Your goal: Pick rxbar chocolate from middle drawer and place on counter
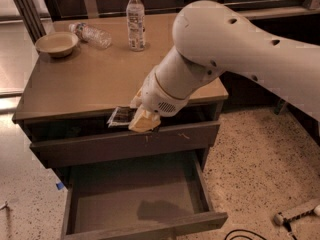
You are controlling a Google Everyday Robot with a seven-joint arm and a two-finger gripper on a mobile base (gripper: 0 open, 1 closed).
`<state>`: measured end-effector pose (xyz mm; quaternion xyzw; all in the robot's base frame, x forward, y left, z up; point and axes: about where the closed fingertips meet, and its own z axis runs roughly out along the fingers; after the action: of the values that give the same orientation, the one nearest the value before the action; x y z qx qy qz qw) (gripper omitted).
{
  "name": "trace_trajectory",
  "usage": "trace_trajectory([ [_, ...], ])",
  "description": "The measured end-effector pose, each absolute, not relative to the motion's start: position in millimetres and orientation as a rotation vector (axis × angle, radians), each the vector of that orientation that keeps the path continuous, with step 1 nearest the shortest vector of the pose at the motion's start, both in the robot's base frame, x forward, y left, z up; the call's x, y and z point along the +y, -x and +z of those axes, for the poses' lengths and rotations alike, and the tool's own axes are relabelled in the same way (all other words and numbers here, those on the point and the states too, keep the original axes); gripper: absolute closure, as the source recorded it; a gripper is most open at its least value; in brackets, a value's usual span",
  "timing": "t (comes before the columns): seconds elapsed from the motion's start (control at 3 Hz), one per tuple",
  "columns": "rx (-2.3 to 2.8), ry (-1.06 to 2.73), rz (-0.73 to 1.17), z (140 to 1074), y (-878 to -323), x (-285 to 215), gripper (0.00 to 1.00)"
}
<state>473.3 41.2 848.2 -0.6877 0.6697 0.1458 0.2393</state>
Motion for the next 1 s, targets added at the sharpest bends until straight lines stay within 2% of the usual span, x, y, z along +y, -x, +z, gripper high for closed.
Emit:
trace_trajectory([
  [0.33, 1.761, 1.869, 0.331, 900, -510, 53, 1.00],
  [1.0, 1.750, 1.846, 0.306, 922, -518, 55, 1.00],
])
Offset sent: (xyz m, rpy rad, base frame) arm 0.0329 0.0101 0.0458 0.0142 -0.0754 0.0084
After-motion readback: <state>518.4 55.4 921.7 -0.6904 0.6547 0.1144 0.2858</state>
